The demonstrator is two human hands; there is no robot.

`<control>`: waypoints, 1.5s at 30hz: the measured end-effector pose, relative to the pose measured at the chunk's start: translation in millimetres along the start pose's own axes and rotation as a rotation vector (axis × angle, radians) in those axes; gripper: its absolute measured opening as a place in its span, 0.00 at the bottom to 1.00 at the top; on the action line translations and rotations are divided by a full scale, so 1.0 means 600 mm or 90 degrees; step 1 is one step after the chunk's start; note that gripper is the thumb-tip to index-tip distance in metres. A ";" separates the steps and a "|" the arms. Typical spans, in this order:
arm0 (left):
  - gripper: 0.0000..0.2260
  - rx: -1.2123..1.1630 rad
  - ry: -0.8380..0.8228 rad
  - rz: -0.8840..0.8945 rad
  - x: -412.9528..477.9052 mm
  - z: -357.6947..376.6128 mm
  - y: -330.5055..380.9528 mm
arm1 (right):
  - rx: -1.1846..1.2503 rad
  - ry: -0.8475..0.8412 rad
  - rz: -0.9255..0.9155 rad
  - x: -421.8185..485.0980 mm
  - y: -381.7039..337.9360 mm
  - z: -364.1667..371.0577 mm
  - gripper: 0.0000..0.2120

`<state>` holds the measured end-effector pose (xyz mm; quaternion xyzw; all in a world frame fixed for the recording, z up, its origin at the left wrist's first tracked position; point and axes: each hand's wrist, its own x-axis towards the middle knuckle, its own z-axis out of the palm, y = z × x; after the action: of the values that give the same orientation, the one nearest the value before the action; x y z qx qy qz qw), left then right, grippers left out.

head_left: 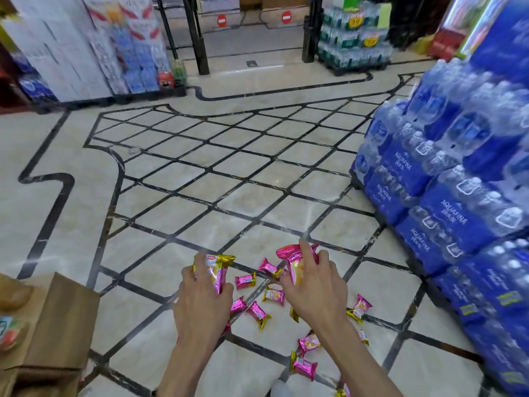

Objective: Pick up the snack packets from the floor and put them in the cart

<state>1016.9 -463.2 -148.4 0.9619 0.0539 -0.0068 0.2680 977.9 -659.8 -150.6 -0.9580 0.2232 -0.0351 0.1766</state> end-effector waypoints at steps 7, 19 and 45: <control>0.34 0.005 -0.061 0.124 0.017 -0.006 0.016 | -0.001 0.074 0.097 -0.038 0.000 -0.021 0.35; 0.34 0.074 -0.167 0.460 0.013 -0.031 0.025 | -0.016 0.177 0.362 -0.188 0.001 -0.034 0.33; 0.35 0.019 -0.528 1.035 -0.740 0.106 0.184 | -0.012 0.370 0.930 -0.932 0.297 -0.148 0.34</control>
<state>588.1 -634.4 -127.3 0.6273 -0.7412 -0.1616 0.1760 388.7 -591.7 -124.1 -0.5225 0.8341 -0.1571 0.0813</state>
